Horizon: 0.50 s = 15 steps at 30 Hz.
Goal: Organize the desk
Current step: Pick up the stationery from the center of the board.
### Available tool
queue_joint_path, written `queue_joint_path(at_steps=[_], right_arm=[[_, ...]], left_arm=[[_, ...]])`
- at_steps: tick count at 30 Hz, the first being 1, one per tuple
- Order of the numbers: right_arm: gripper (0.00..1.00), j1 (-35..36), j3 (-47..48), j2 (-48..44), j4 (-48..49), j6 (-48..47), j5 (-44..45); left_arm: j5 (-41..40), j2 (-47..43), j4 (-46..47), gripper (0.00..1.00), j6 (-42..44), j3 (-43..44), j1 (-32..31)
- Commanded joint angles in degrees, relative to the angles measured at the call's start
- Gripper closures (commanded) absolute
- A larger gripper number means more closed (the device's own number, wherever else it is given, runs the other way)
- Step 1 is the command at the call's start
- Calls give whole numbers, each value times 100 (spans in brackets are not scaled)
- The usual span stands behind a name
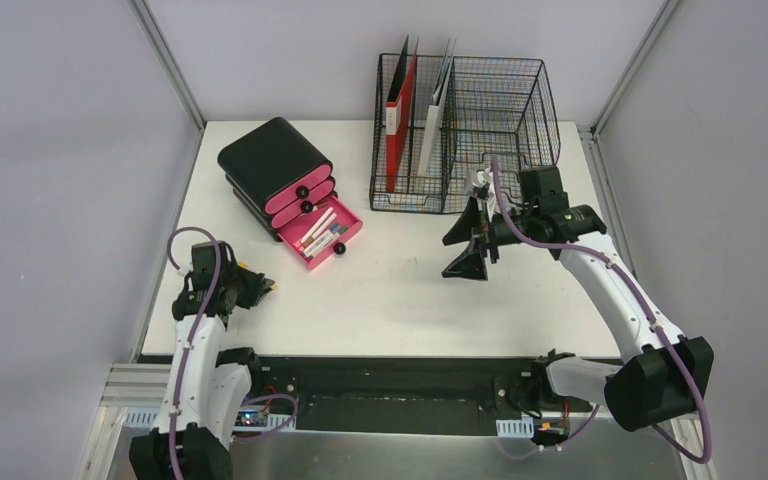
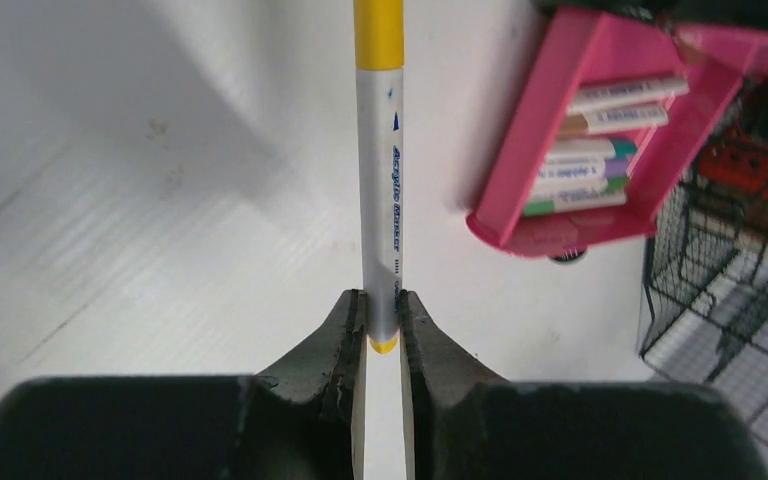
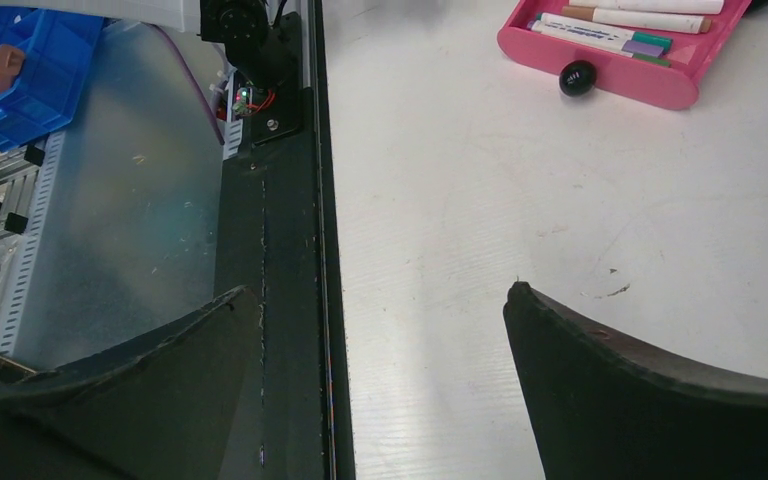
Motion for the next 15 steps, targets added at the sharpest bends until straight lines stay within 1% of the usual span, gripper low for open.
queue_joint_path(at_steps=[1, 6, 10, 15], right_arm=[[3, -29, -119, 11, 630, 321, -413], [3, -27, -311, 36, 1131, 755, -637], [2, -29, -428, 57, 1408, 972, -753], [1, -28, -537, 41, 1603, 1091, -890]], left_arm=[[1111, -522, 74, 100, 488, -67, -53], [1934, -1272, 401, 100, 868, -184, -62], [2820, -1591, 862, 100, 1063, -270, -62], [3667, -2027, 1544, 100, 1152, -425, -67]])
